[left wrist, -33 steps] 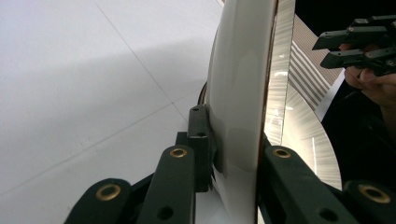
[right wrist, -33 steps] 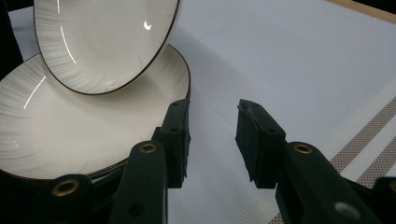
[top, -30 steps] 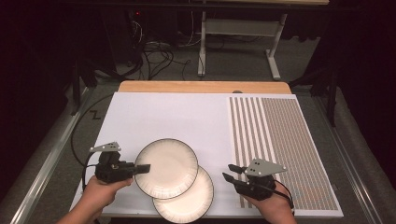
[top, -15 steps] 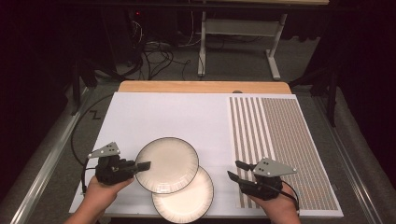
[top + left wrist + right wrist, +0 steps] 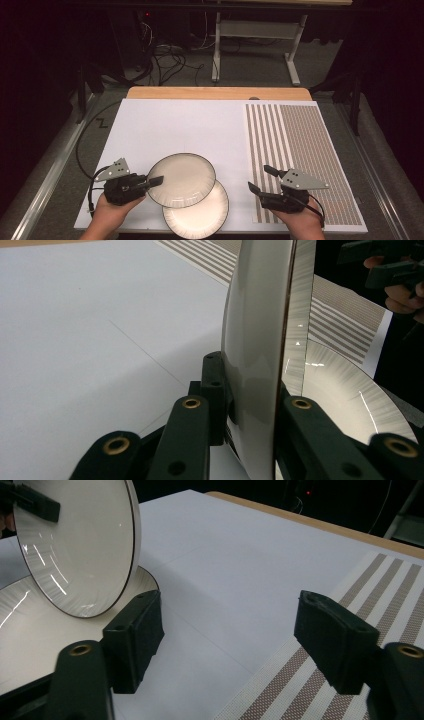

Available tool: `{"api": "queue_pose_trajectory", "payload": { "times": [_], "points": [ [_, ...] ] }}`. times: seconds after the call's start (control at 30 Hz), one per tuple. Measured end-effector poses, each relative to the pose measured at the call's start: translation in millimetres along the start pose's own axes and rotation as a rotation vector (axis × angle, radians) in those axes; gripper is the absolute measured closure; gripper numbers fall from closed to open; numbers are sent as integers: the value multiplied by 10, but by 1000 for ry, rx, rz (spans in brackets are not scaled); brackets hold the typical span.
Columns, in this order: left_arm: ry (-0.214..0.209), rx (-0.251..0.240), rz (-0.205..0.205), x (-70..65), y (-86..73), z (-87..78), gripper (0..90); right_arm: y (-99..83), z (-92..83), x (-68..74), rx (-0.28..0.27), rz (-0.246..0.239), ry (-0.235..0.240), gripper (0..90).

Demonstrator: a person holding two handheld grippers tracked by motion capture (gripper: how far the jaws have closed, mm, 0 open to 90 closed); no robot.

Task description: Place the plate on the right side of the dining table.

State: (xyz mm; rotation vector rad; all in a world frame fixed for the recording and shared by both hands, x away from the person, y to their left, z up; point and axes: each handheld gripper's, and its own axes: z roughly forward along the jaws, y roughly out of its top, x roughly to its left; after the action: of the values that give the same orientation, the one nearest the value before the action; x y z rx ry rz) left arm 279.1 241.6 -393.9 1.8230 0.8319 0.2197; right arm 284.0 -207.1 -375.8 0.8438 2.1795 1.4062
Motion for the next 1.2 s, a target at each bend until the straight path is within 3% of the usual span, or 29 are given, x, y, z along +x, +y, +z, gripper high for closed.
{"api": "queue_pose_trajectory", "payload": {
  "times": [0.2,0.3,0.43,0.63,0.87,1.2],
  "points": [
    [-6,-4,-5,10,-14,16,798,-3,-16,-13,-34,27,-9,126],
    [0,-4,6,-2,-17,10,797,-4,14,7,-32,24,-27,9],
    [5,-6,15,-18,-23,3,796,-4,20,18,-38,19,-52,9],
    [5,-8,15,-22,-27,1,796,5,31,26,-49,19,-40,9],
    [8,-8,13,-24,-29,2,795,95,223,157,-64,18,26,25],
    [9,-9,16,-24,-32,3,794,209,558,284,-18,8,85,77]
  ]
}}
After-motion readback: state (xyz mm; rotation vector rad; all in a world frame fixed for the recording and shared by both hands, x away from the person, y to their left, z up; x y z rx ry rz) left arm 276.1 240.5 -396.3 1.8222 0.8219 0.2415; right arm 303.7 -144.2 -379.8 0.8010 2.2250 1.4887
